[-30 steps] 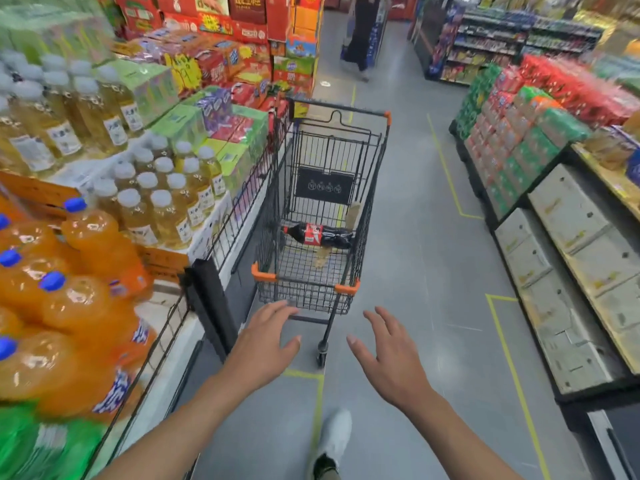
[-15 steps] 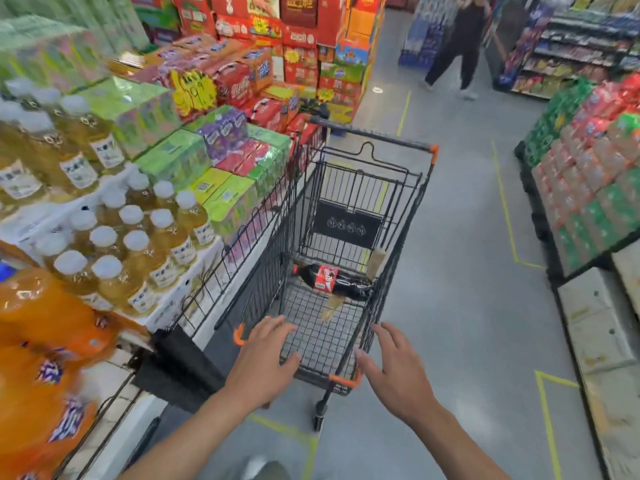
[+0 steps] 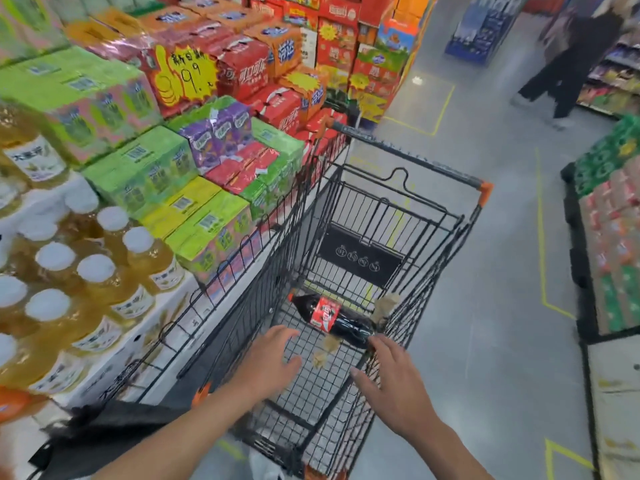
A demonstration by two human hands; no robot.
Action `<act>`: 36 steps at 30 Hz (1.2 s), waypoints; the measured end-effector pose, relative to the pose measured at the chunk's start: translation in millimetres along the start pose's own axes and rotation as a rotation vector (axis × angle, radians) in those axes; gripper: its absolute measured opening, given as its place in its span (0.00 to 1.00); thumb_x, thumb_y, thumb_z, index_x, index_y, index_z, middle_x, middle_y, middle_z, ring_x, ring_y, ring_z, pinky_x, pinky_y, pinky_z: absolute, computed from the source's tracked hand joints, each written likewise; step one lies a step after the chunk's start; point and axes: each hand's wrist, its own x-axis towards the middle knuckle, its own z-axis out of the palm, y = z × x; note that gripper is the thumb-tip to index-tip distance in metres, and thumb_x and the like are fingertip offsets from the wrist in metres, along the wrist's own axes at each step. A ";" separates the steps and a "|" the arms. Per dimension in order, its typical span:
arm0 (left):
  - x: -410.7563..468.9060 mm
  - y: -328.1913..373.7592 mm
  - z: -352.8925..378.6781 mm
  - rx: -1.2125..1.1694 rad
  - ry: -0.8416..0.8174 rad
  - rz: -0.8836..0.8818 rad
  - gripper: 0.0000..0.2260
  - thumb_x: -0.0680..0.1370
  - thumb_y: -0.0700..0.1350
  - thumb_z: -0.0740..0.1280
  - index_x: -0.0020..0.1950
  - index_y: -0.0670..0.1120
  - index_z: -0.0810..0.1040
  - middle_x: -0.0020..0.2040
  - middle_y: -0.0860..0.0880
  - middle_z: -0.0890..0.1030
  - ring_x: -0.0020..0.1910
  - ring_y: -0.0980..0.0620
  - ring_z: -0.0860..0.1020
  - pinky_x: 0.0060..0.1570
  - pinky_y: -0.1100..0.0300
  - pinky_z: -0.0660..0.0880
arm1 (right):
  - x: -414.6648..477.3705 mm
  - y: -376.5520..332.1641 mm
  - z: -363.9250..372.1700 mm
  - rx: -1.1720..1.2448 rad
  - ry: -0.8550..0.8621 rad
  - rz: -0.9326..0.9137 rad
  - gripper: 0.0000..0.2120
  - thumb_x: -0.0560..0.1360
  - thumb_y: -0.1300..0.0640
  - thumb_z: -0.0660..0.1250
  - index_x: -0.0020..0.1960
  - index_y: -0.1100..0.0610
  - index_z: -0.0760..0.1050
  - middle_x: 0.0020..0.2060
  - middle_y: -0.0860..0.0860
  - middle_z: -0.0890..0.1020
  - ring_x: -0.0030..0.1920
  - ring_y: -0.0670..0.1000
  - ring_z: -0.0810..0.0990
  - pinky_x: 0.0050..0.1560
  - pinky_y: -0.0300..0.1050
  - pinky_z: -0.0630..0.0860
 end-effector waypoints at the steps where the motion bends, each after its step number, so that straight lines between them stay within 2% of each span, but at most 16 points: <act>1: 9.6 1.8 -0.4 -0.007 -0.011 -0.022 0.24 0.83 0.52 0.66 0.78 0.52 0.67 0.78 0.54 0.66 0.77 0.54 0.65 0.78 0.53 0.63 | 11.9 4.7 -0.5 -0.005 -0.015 -0.001 0.37 0.80 0.32 0.58 0.82 0.50 0.57 0.80 0.46 0.60 0.79 0.48 0.57 0.80 0.50 0.58; 6: 56.0 6.2 1.7 -0.063 -0.049 -0.131 0.23 0.83 0.52 0.66 0.77 0.53 0.68 0.77 0.55 0.68 0.69 0.57 0.71 0.71 0.55 0.70 | 75.6 24.1 6.3 -0.045 -0.134 -0.037 0.39 0.79 0.33 0.60 0.82 0.52 0.56 0.80 0.48 0.61 0.79 0.50 0.59 0.79 0.51 0.59; 7: 66.2 6.0 3.3 -0.086 -0.052 -0.160 0.23 0.83 0.53 0.66 0.77 0.53 0.68 0.77 0.55 0.68 0.64 0.57 0.73 0.67 0.57 0.72 | 90.1 29.5 9.5 -0.063 -0.173 -0.044 0.40 0.79 0.33 0.60 0.82 0.52 0.54 0.80 0.48 0.60 0.79 0.51 0.59 0.79 0.52 0.59; 9: 86.0 4.5 9.6 -0.136 -0.034 -0.214 0.24 0.83 0.54 0.66 0.78 0.53 0.67 0.78 0.55 0.67 0.48 0.63 0.74 0.50 0.65 0.75 | 120.8 42.3 16.5 -0.096 -0.258 -0.050 0.41 0.79 0.33 0.62 0.82 0.54 0.53 0.80 0.50 0.60 0.79 0.52 0.60 0.78 0.51 0.60; 10: 94.3 4.3 13.4 -0.172 -0.024 -0.247 0.23 0.84 0.53 0.66 0.78 0.54 0.67 0.77 0.55 0.67 0.42 0.65 0.72 0.42 0.70 0.73 | 137.2 48.5 20.5 -0.099 -0.303 -0.040 0.41 0.79 0.35 0.65 0.82 0.55 0.53 0.79 0.51 0.61 0.78 0.53 0.63 0.77 0.50 0.63; 11: 102.4 3.9 16.9 -0.203 -0.016 -0.281 0.22 0.84 0.52 0.66 0.78 0.54 0.67 0.77 0.55 0.68 0.40 0.66 0.71 0.40 0.71 0.71 | 153.6 54.5 25.3 -0.103 -0.351 -0.019 0.41 0.78 0.38 0.68 0.81 0.55 0.54 0.78 0.52 0.63 0.76 0.54 0.66 0.75 0.50 0.66; 13: 118.4 1.2 23.8 -0.258 -0.002 -0.327 0.21 0.84 0.51 0.65 0.78 0.54 0.68 0.77 0.54 0.68 0.48 0.64 0.72 0.48 0.67 0.72 | 185.9 65.5 35.8 -0.127 -0.449 0.030 0.41 0.77 0.43 0.72 0.79 0.57 0.56 0.75 0.54 0.66 0.71 0.55 0.71 0.70 0.50 0.71; 16: 143.6 -2.3 34.1 -0.329 -0.013 -0.422 0.23 0.84 0.52 0.66 0.79 0.53 0.67 0.79 0.50 0.68 0.67 0.55 0.72 0.67 0.57 0.70 | 230.3 82.4 56.0 -0.207 -0.568 0.081 0.38 0.75 0.47 0.75 0.76 0.58 0.59 0.70 0.56 0.69 0.67 0.57 0.74 0.67 0.53 0.75; 17: 152.6 -4.3 38.6 -0.332 -0.020 -0.455 0.24 0.84 0.52 0.66 0.79 0.52 0.67 0.79 0.50 0.68 0.69 0.54 0.71 0.69 0.56 0.69 | 244.1 88.3 62.8 -0.238 -0.595 0.090 0.38 0.75 0.47 0.75 0.76 0.58 0.58 0.69 0.56 0.69 0.67 0.57 0.74 0.68 0.54 0.75; 19: 171.2 -8.4 49.4 -0.340 -0.043 -0.514 0.25 0.84 0.54 0.66 0.79 0.51 0.66 0.78 0.50 0.68 0.67 0.54 0.72 0.66 0.56 0.69 | 267.7 98.8 76.1 -0.298 -0.645 0.106 0.38 0.75 0.48 0.74 0.75 0.58 0.58 0.69 0.57 0.69 0.68 0.57 0.71 0.68 0.56 0.74; 21: 191.7 -15.2 60.9 -0.364 -0.052 -0.565 0.26 0.83 0.56 0.66 0.80 0.50 0.66 0.79 0.48 0.68 0.72 0.49 0.72 0.70 0.54 0.69 | 287.7 109.7 91.9 -0.337 -0.675 0.118 0.36 0.74 0.48 0.74 0.74 0.58 0.59 0.69 0.57 0.70 0.69 0.57 0.71 0.68 0.56 0.74; 24: 225.3 -27.6 77.1 -0.430 -0.031 -0.664 0.27 0.83 0.57 0.66 0.80 0.49 0.67 0.79 0.49 0.69 0.75 0.46 0.69 0.75 0.50 0.67 | 310.0 124.6 118.5 -0.358 -0.699 0.138 0.43 0.73 0.48 0.76 0.77 0.60 0.55 0.71 0.57 0.69 0.71 0.58 0.70 0.69 0.57 0.73; 28: 269.3 -44.2 90.9 -0.527 -0.013 -0.794 0.29 0.82 0.60 0.66 0.78 0.48 0.67 0.77 0.49 0.72 0.72 0.45 0.73 0.73 0.46 0.70 | 331.0 136.7 146.4 -0.366 -0.736 0.141 0.56 0.72 0.47 0.77 0.82 0.61 0.41 0.79 0.58 0.59 0.78 0.60 0.61 0.75 0.59 0.67; 32: 306.8 -60.5 101.0 -0.608 0.025 -0.943 0.33 0.79 0.66 0.67 0.76 0.45 0.71 0.76 0.44 0.72 0.72 0.40 0.72 0.71 0.41 0.73 | 342.4 143.3 161.7 -0.414 -0.758 0.110 0.59 0.73 0.43 0.76 0.82 0.62 0.36 0.82 0.58 0.53 0.80 0.60 0.57 0.77 0.58 0.65; 34: 322.3 -64.4 105.6 -0.686 0.024 -1.035 0.36 0.77 0.68 0.68 0.75 0.45 0.70 0.70 0.45 0.74 0.68 0.40 0.73 0.66 0.39 0.76 | 349.2 145.2 170.1 -0.429 -0.776 0.102 0.62 0.72 0.41 0.77 0.81 0.62 0.33 0.82 0.58 0.52 0.81 0.60 0.56 0.77 0.58 0.63; 36: 338.9 -67.9 111.2 -0.771 0.014 -1.109 0.38 0.74 0.71 0.70 0.73 0.45 0.69 0.61 0.47 0.72 0.62 0.41 0.72 0.57 0.38 0.82 | 357.1 148.0 183.7 -0.431 -0.788 0.101 0.66 0.70 0.38 0.77 0.81 0.61 0.31 0.82 0.58 0.51 0.81 0.60 0.55 0.77 0.60 0.61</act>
